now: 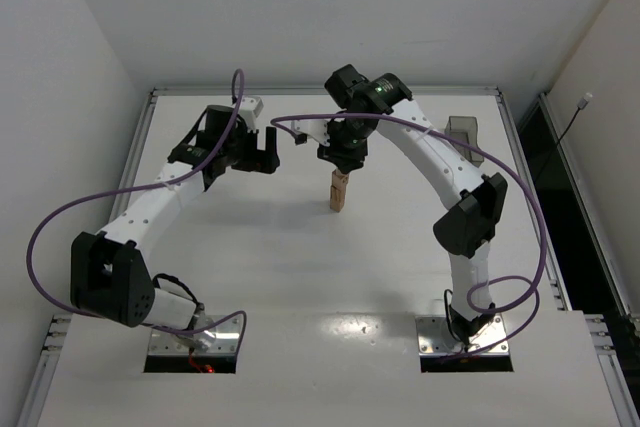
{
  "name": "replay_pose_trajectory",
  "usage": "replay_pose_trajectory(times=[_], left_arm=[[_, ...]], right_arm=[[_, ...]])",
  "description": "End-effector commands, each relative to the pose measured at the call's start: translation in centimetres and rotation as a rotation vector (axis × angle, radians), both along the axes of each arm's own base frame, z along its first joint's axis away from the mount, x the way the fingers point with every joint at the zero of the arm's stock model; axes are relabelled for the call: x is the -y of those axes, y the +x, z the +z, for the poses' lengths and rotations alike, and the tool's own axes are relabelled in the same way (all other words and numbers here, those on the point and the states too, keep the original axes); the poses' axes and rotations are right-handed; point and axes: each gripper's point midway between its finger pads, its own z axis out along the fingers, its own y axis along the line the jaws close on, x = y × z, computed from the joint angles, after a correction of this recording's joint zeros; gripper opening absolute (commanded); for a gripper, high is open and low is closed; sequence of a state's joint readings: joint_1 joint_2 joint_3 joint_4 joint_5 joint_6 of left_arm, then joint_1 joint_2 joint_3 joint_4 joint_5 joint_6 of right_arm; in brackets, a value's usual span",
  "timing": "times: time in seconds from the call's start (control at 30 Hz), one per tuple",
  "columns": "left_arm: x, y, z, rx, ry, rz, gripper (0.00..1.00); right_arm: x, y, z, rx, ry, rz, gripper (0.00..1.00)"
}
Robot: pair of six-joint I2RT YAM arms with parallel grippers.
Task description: Build the wood block tower
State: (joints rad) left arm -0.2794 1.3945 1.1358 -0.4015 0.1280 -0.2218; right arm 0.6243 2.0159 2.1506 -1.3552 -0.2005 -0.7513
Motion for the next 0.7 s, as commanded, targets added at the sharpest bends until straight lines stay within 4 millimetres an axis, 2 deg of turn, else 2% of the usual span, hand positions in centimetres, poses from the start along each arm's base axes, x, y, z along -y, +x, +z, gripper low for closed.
replay_pose_trajectory(times=[0.0, 0.2, 0.3, 0.47, 0.67], left_arm=[[0.14, 1.12, 2.00, 0.057, -0.032, 0.006, 0.89], [0.16, 1.20, 1.65, 0.048, -0.030, 0.006, 0.89], [0.21, 1.38, 2.11, 0.059, -0.033, 0.006, 0.89], [0.21, 1.38, 2.11, 0.059, -0.033, 0.006, 0.89], [0.21, 1.38, 2.11, 0.059, -0.033, 0.006, 0.89]], right_arm=[[0.42, -0.91, -0.59, -0.047, -0.031, -0.010, 0.03], [0.42, -0.63, -0.71, -0.042, -0.038, -0.013, 0.04], [0.34, -0.52, -0.45, -0.034, -0.033, -0.013, 0.07], [0.30, -0.50, -0.82, -0.045, -0.037, -0.021, 0.19], [0.13, -0.26, -0.30, -0.030, -0.026, -0.022, 0.34]])
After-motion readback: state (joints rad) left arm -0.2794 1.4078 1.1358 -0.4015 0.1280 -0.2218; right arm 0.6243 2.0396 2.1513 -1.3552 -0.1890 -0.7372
